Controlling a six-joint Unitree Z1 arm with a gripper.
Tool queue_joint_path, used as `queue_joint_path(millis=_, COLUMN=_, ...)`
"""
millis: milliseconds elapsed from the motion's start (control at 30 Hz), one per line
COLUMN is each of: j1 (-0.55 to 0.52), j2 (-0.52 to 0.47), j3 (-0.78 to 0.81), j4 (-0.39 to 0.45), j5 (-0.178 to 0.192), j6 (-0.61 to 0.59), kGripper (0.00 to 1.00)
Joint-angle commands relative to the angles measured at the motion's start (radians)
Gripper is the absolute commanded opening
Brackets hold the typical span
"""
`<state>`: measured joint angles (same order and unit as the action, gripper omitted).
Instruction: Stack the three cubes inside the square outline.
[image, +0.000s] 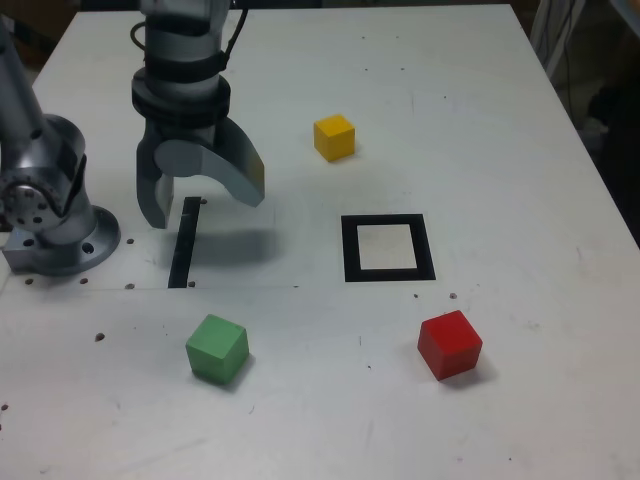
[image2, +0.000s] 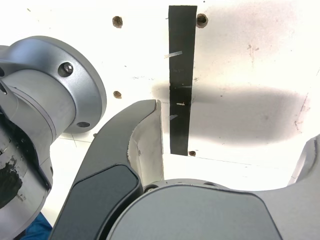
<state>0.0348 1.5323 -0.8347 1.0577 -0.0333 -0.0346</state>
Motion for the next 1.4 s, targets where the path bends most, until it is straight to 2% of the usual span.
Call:
queue_joint_path(millis=0, j1=-0.004, j2=-0.006, j3=-0.003, j4=0.007, j5=0.002, j6=-0.006, kGripper=0.99)
queue_joint_path(millis=233, j1=-0.01, j2=-0.006, j3=-0.006, j4=0.012, j5=0.005, j6=-0.021, kGripper=0.99)
queue_joint_path(millis=367, j1=-0.08, j2=-0.004, j3=-0.075, j4=0.051, j5=0.018, j6=-0.093, kGripper=0.99)
queue_joint_path(millis=500, j1=-0.235, j2=0.042, j3=-0.278, j4=0.167, j5=0.078, j6=-0.225, kGripper=0.99)
queue_joint_path(millis=600, j1=-0.343, j2=0.13, j3=-0.472, j4=0.256, j5=0.115, j6=-0.282, kGripper=0.99)
queue_joint_path(millis=733, j1=-0.445, j2=0.281, j3=-0.716, j4=0.321, j5=0.123, j6=-0.293, kGripper=0.98)
queue_joint_path(millis=867, j1=-0.497, j2=0.363, j3=-0.862, j4=0.346, j5=0.121, j6=-0.286, kGripper=0.98)
queue_joint_path(millis=1133, j1=-0.534, j2=0.466, j3=-1.035, j4=0.352, j5=0.111, j6=-0.2, kGripper=0.98)
queue_joint_path(millis=1200, j1=-0.535, j2=0.497, j3=-1.083, j4=0.353, j5=0.105, j6=-0.132, kGripper=0.98)
queue_joint_path(millis=1367, j1=-0.535, j2=0.558, j3=-1.182, j4=0.371, j5=0.108, j6=0.131, kGripper=0.98)
